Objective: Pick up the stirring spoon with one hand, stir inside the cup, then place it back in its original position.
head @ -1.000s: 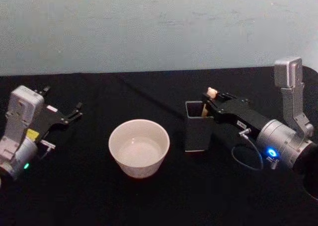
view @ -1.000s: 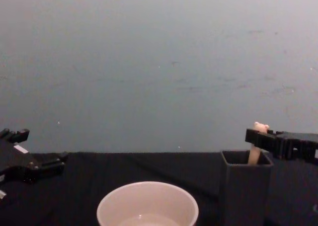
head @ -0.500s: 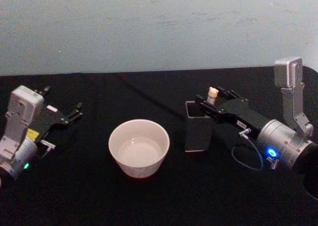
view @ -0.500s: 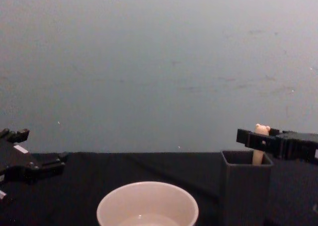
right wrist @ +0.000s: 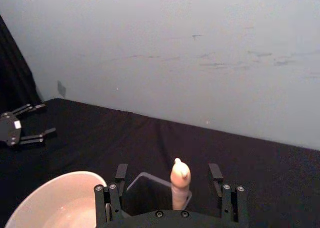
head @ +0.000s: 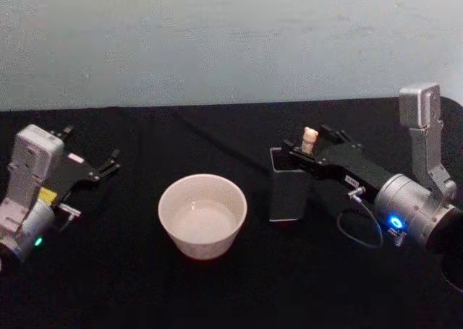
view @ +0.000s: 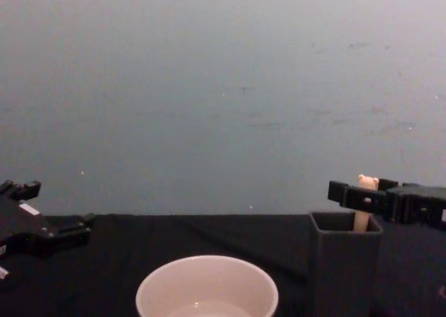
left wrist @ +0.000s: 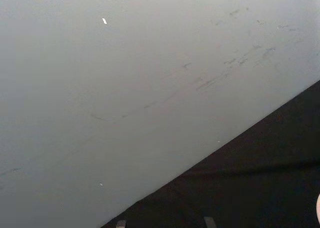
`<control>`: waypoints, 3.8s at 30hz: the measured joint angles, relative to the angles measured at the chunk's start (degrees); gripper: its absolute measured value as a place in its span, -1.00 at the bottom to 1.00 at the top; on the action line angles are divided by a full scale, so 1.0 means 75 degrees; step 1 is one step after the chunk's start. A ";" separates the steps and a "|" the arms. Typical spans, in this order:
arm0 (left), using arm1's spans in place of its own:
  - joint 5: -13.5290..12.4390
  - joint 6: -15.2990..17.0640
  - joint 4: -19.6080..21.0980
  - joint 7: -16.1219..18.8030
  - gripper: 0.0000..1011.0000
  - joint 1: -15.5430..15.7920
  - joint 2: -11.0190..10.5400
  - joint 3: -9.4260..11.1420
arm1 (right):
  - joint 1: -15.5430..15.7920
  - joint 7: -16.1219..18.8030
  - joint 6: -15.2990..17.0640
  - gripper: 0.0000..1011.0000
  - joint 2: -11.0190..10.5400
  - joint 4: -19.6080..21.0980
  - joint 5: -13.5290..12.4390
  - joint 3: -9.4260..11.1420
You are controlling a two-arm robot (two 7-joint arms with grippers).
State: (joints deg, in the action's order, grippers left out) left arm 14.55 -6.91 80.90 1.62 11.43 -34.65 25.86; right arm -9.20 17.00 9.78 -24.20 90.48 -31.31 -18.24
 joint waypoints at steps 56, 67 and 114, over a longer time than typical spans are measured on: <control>0.0000 0.0000 0.0000 0.0000 0.98 0.0000 0.0000 0.0000 | 0.0145 -0.3168 -0.1079 0.99 0.1748 -0.1473 0.3361 0.0857; 0.0000 0.0000 0.0000 0.0000 0.98 0.0000 0.0000 0.0000 | 0.0152 -0.3175 -0.1104 0.99 0.1736 -0.1453 0.3366 0.0843; 0.0000 0.0000 0.0000 0.0000 0.98 0.0000 0.0000 0.0000 | 0.0159 -0.3179 -0.1118 0.99 0.1727 -0.1440 0.3373 0.0835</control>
State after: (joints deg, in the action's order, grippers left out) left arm 14.55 -6.91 80.90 1.62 11.43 -34.65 25.86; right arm -8.01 -6.85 1.39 -11.25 79.68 -6.01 -11.98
